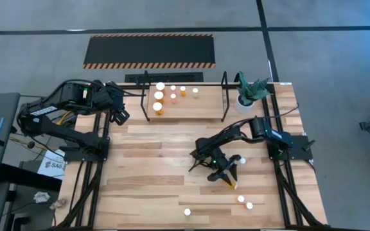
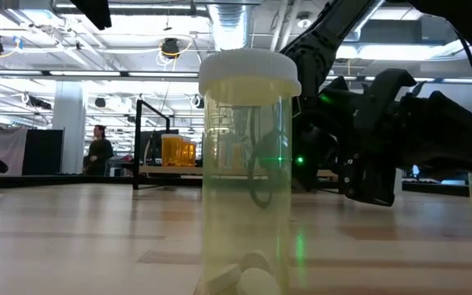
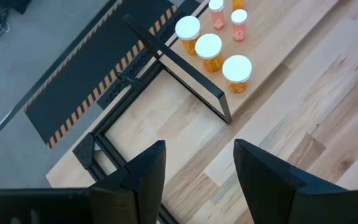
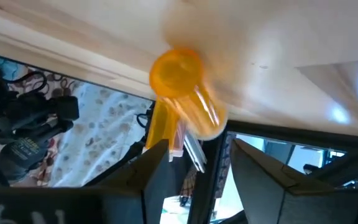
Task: Pick and place medicine bottles onto shelf by color
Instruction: Put the top small orange pill bottle on the shelf aligned with the other small orange pill bottle
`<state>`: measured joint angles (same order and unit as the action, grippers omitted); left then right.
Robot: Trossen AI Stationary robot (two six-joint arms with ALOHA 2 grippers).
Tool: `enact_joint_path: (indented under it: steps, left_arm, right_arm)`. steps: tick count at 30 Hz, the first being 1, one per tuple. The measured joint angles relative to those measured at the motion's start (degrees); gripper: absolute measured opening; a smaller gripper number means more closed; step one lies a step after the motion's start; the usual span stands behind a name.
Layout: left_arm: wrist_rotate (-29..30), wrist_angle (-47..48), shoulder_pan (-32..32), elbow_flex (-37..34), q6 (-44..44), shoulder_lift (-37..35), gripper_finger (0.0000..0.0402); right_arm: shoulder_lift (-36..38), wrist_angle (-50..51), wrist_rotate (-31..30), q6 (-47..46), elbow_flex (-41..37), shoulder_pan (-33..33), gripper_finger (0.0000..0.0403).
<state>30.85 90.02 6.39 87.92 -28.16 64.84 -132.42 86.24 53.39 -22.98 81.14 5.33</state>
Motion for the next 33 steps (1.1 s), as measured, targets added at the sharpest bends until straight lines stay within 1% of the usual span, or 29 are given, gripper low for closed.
enact_joint_path:
  steps: [2, 5, 8, 10, 13, 17, 18, 21, 24, 27, 30, 33]
  left_arm:
    - [0.0, 0.0, 0.0, 0.0, 0.0, 0.0, 0.0178]
    - [0.0, 0.0, 0.0, 0.0, -0.1, 0.0, 0.0178]
    - [0.0, 0.0, 0.0, 0.0, -0.2, 0.0, 0.0178]
    - [-0.1, 0.0, 0.0, 0.0, -0.2, 0.0, 0.0178]
    - [-1.2, 0.0, 0.0, 0.0, -0.2, 0.0, 0.0178]
    - [-2.2, 0.0, 0.0, 0.0, -0.2, 0.0, 0.0178]
    - [-2.2, 0.0, 0.0, 0.0, -0.2, 0.0, 0.0178]
    - [-2.2, 0.0, 0.0, 0.0, -0.2, 0.0, 0.0178]
    - [-2.1, 0.0, 0.0, 0.0, 0.0, 0.0, 0.0178]
    - [-2.1, 0.0, 0.0, 0.0, 0.1, 0.0, 0.0178]
    - [-2.1, 0.0, 0.0, 0.0, 0.5, 0.0, 0.0178]
    - [-2.1, 0.0, 0.0, 0.0, 0.5, 0.0, 0.0178]
  right_arm:
    - [0.0, 0.0, -0.3, 0.4, 0.1, -0.3, 0.0198]
    - [0.0, 0.1, -2.8, 1.0, 1.7, -0.7, 0.0209]
    - [0.0, 0.5, -5.9, 2.8, 4.2, -1.4, 0.0216]
    - [0.0, 1.6, -9.4, 3.7, 6.6, -1.6, 0.0217]
    - [2.0, 1.5, -18.4, 6.2, 9.6, -1.2, 0.0215]
    - [8.5, -1.9, -34.4, 6.5, 10.9, 0.5, 0.0207]
    - [10.4, -2.5, -37.6, 6.1, 10.9, 1.0, 0.0205]
    - [16.6, -4.6, -44.3, 4.0, 9.8, 2.5, 0.0198]
    - [23.0, -10.3, -49.7, -1.6, 6.9, 4.9, 0.0192]
    - [28.9, -17.8, -53.2, -10.6, 1.0, 8.4, 0.0186]
    - [34.2, -22.8, -53.4, -21.5, -6.2, 12.3, 0.0184]
    - [38.1, -24.9, -53.4, -33.4, -11.7, 16.1, 0.0185]
